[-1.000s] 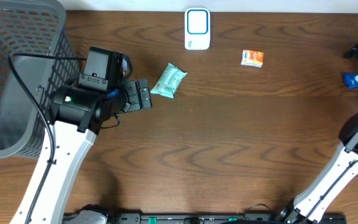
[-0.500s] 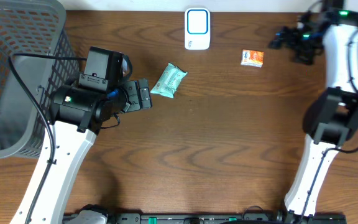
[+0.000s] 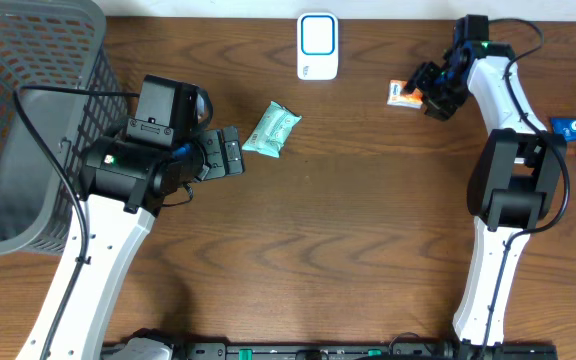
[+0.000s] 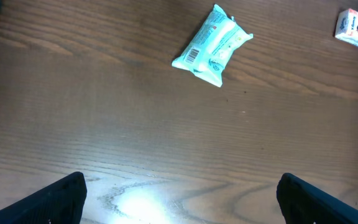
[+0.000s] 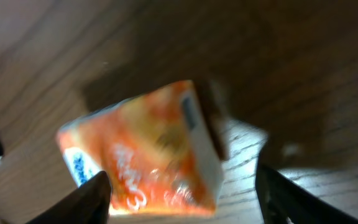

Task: Scan the item barcode
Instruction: 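Move the right gripper to the orange tissue pack and grasp it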

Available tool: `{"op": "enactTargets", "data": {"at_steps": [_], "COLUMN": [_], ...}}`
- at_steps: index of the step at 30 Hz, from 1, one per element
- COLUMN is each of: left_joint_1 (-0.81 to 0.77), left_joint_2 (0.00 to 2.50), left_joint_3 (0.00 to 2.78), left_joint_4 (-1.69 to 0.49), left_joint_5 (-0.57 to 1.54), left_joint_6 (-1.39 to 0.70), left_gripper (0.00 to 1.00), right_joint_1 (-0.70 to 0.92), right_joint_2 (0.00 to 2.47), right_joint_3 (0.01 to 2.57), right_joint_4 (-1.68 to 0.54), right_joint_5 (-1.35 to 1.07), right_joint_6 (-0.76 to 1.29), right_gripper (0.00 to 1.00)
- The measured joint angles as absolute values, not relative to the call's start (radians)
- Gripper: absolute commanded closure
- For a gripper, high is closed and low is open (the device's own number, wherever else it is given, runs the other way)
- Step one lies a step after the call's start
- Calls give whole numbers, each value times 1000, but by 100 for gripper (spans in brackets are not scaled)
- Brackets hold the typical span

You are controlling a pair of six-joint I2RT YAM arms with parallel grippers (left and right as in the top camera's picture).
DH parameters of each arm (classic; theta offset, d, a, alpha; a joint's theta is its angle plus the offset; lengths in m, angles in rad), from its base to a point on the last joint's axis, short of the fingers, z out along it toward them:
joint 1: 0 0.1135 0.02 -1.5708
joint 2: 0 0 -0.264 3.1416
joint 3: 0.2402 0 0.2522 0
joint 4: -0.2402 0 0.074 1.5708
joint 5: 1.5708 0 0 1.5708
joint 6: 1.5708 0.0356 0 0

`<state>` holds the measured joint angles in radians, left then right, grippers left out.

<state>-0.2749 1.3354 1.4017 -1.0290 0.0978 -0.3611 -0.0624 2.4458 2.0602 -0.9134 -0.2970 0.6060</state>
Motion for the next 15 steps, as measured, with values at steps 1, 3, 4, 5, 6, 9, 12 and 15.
{"op": "enactTargets", "data": {"at_steps": [1,3,4,5,6,9,12,15], "left_joint_1": [-275,-275,-275,-275,-275,-275,-275,-275], "left_joint_2": [1335,1335,1335,1335,1335,1335,1335,1335], "left_joint_3": [1402,1402,1402,1402,1402,1402,1402,1402], "left_joint_4": [-1029,-1029,-1029,-1029,-1029,-1029,-1029,-1029], "left_joint_5": [98,98,98,98,98,98,98,98], "left_joint_6": [-361,-361,-361,-361,-361,-361,-361,-361], "left_gripper": [2,2,2,2,2,2,2,2], "right_joint_1": [-62,-62,-62,-62,-62,-59,-51,-41], "right_joint_2": [2446,2445,2443,2439,2436,2425,2419,2419], "right_joint_3": [2051,2039,2033,2020,2012,1983,1952,1941], "right_joint_4": [-900,-863,-846,-829,-817,-776,-734,-719], "right_joint_5": [-297,-296,-297,-298,-297,-299,-299,-315], "right_joint_6": [636,699,728,755,773,825,862,882], "right_gripper": [37,39,39,40,40,52,76,86]}}
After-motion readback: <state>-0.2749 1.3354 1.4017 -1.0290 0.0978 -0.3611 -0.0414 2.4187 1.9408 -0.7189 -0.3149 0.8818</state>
